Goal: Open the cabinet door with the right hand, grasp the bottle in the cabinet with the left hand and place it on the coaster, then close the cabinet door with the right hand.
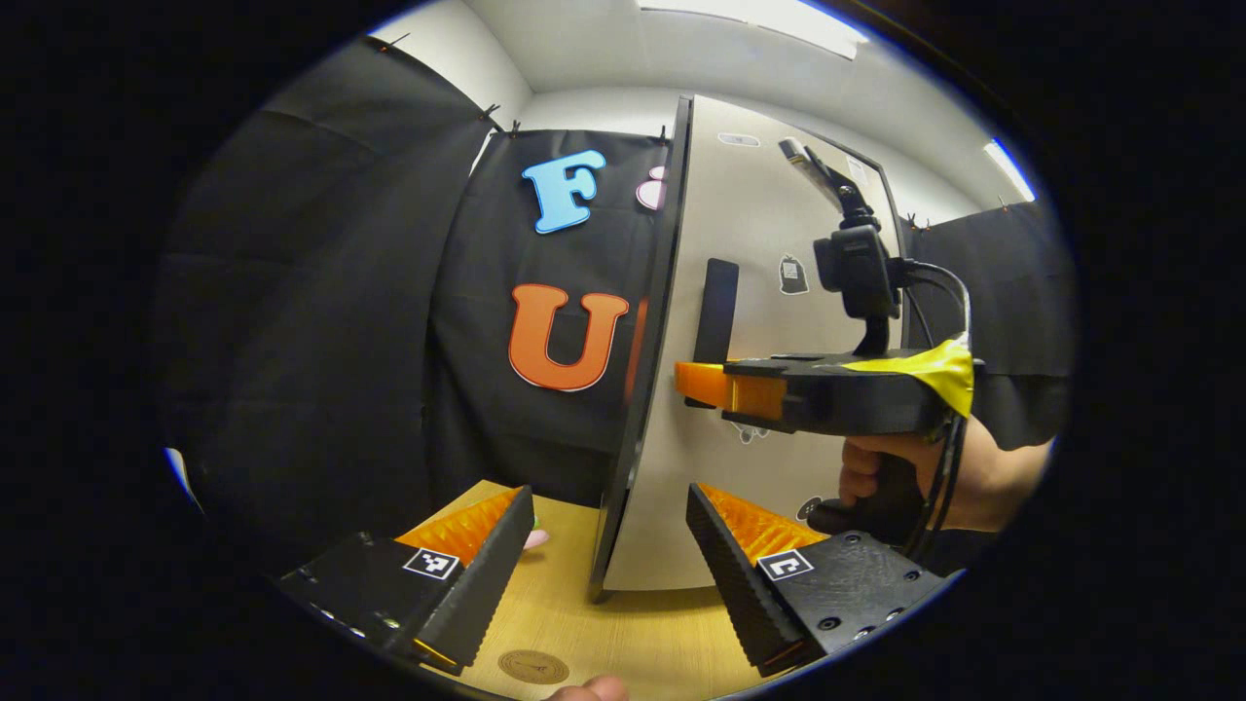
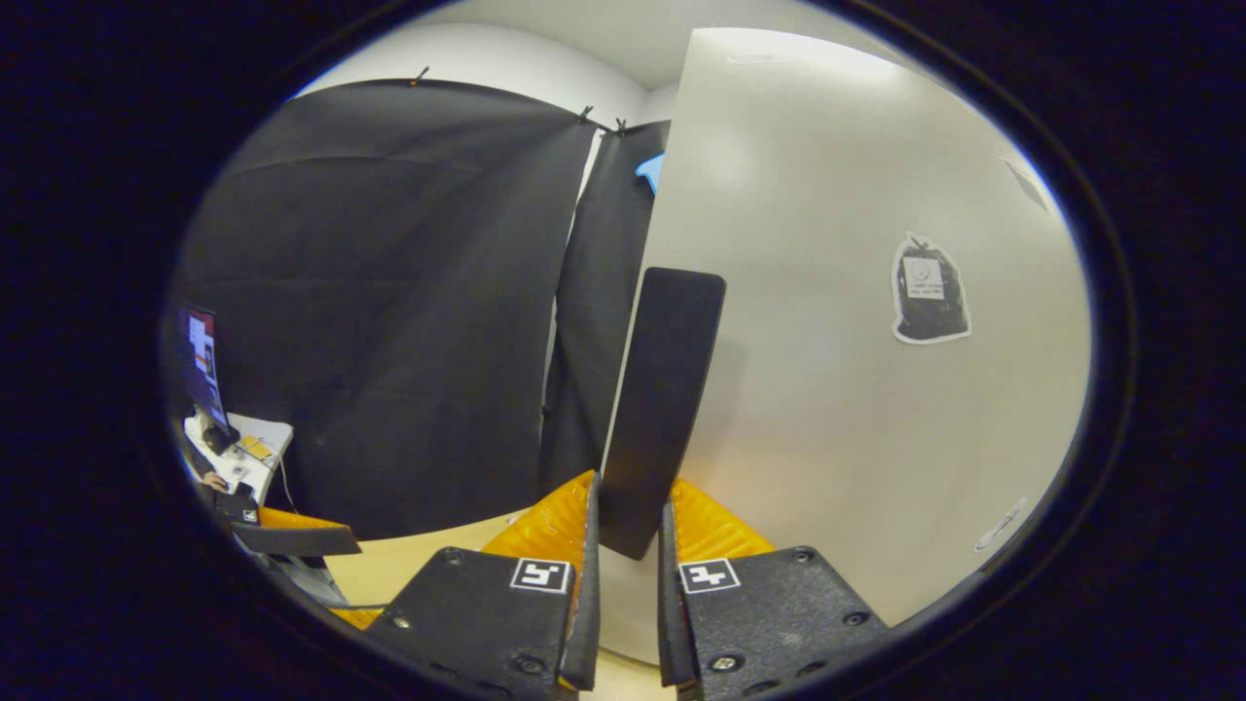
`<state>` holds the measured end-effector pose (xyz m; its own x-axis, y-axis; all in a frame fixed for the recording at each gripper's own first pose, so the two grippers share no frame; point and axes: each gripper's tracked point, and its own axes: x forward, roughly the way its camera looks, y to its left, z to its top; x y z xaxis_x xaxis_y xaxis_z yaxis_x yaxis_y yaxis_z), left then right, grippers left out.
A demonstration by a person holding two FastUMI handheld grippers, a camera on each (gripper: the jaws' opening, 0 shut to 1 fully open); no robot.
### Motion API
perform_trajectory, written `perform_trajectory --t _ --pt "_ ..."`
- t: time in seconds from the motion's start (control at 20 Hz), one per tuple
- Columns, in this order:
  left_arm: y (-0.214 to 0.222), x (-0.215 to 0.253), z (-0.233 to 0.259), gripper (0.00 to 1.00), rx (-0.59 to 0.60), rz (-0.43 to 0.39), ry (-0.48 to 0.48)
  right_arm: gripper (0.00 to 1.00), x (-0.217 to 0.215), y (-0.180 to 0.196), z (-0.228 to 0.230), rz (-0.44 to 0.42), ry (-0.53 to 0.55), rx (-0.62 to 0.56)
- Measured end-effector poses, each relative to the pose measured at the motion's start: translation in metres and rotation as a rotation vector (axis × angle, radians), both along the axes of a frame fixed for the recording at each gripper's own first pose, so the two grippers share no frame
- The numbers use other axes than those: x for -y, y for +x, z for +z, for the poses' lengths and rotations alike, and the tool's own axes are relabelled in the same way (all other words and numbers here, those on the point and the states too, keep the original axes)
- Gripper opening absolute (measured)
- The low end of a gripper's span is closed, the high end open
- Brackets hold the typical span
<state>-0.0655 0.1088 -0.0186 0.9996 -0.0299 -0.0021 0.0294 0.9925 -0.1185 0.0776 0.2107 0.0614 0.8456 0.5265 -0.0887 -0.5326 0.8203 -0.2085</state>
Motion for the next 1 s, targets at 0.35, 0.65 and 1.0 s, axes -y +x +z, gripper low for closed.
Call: perform_trajectory --t 0.35,0.65,1.0 --pt "-0.016 -0.013 -0.044 0.95 -0.081 -0.038 0.046 0.27 0.006 -0.027 -0.002 0.042 0.028 -0.083" --pt "-0.005 -0.022 -0.091 0.95 -0.192 -0.110 0.057 0.25 0.006 -0.028 -0.002 -0.001 0.073 -0.143" --pt "0.032 0.001 -0.070 0.95 -0.155 -0.153 0.154 0.25 0.010 -0.028 -0.002 -0.046 0.105 -0.159"
